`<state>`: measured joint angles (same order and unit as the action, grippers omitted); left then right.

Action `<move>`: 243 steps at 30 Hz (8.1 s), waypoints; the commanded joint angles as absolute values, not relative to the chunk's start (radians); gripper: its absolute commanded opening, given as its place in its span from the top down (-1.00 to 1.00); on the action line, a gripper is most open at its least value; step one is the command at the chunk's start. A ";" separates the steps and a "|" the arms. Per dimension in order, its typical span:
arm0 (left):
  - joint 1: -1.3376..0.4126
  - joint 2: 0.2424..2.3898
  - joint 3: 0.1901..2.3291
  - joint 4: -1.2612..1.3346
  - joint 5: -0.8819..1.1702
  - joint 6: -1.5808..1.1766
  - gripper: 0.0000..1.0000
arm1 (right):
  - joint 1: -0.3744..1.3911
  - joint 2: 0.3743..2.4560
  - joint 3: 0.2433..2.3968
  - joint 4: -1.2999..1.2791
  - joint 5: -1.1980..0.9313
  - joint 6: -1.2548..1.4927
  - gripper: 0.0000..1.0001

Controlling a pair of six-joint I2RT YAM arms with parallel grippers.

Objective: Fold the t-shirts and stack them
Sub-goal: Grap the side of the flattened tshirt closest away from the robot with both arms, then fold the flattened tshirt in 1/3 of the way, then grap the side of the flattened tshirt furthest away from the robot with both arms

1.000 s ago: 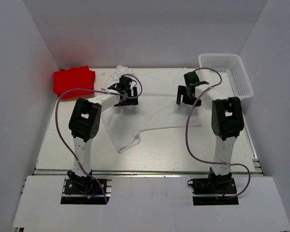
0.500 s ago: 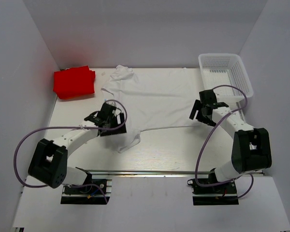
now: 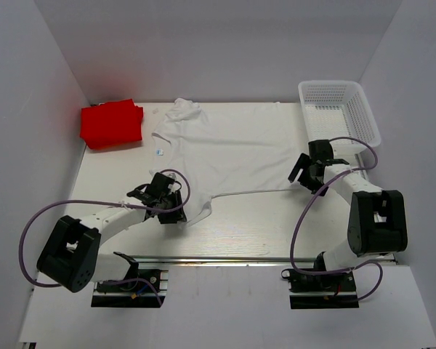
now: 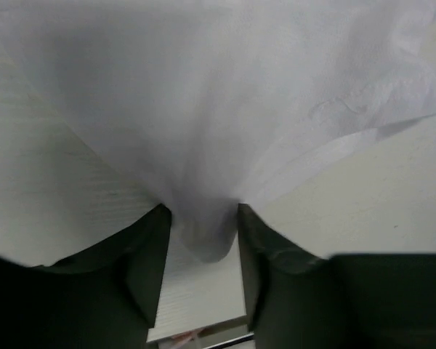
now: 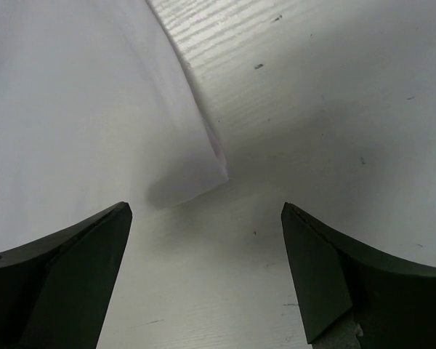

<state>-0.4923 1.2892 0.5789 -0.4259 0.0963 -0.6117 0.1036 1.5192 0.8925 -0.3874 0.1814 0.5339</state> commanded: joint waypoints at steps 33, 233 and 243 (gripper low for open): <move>-0.517 1.155 0.686 -0.713 0.233 -0.558 1.00 | 0.078 1.333 0.651 -0.388 -0.041 0.563 1.00; -0.222 2.339 1.954 -0.532 -0.184 -0.206 -0.45 | 0.215 1.638 1.167 -0.216 -0.098 0.291 -0.81; -0.222 2.226 1.775 -0.474 -0.156 -0.216 0.03 | 0.215 1.743 1.242 -0.218 -0.086 0.305 -0.81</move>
